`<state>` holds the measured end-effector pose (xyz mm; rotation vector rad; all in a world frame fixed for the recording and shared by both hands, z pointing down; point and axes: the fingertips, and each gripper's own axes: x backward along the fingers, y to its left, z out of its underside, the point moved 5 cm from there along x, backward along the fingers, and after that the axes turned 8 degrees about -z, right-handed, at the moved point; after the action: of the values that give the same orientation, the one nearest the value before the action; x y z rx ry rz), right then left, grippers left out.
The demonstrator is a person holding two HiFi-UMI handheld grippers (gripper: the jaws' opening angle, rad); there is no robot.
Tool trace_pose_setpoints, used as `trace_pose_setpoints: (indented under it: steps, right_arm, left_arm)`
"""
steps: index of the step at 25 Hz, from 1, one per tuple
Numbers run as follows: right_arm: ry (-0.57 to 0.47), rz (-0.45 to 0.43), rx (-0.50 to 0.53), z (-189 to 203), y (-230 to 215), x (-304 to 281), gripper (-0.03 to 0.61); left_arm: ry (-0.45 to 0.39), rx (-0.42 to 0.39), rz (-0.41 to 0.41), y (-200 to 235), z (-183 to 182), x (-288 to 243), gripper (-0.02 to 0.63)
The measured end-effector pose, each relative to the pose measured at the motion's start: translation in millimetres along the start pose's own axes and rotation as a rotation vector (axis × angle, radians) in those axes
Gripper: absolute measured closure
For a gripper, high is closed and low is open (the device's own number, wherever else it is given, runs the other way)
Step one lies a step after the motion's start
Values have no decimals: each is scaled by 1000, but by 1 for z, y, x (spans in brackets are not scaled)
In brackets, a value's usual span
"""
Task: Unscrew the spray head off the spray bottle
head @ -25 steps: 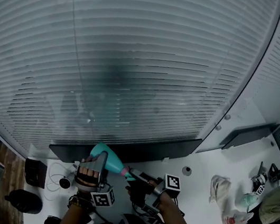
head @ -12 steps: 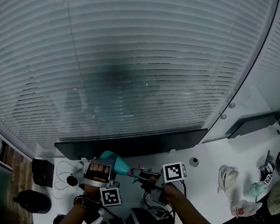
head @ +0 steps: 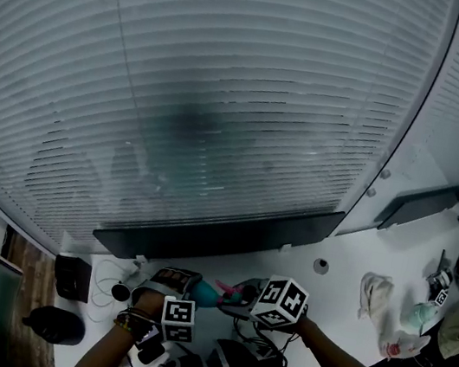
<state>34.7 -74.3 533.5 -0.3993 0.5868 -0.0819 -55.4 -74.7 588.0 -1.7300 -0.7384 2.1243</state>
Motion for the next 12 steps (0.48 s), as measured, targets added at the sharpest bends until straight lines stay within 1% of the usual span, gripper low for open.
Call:
trace_pose_setpoints:
  steps: [2,3,5,8,9,10,11,12]
  right_arm:
    - [116,25,149,5,11,-6,459]
    - [156,32,203,7,16,-8,459]
    - [188,43,261,8,22,-7,459]
    - [172,45,271,7,22,1,459]
    - [153,44,260,6,21,7,459]
    - [120,42,241,6,20,14,459]
    - [74,41,211,6,18,22,459]
    - [14,39,172,5,15,31,459]
  left_arm:
    - [-10,-33,101,-15,3,-5,241]
    - [-16,-31,132,-20,3,-8,239]
    - [-29,-2,140,-24,4,-12,241]
    - [-36,61,96,-22,11,-17,239]
    - [-42,101,80,-21,16,-19,239]
    - [-56,160,64,-21,21,-21,239]
    - [-80,240,48,-21,25,-22,239]
    - [-117,340,31,-20,29,-23,239]
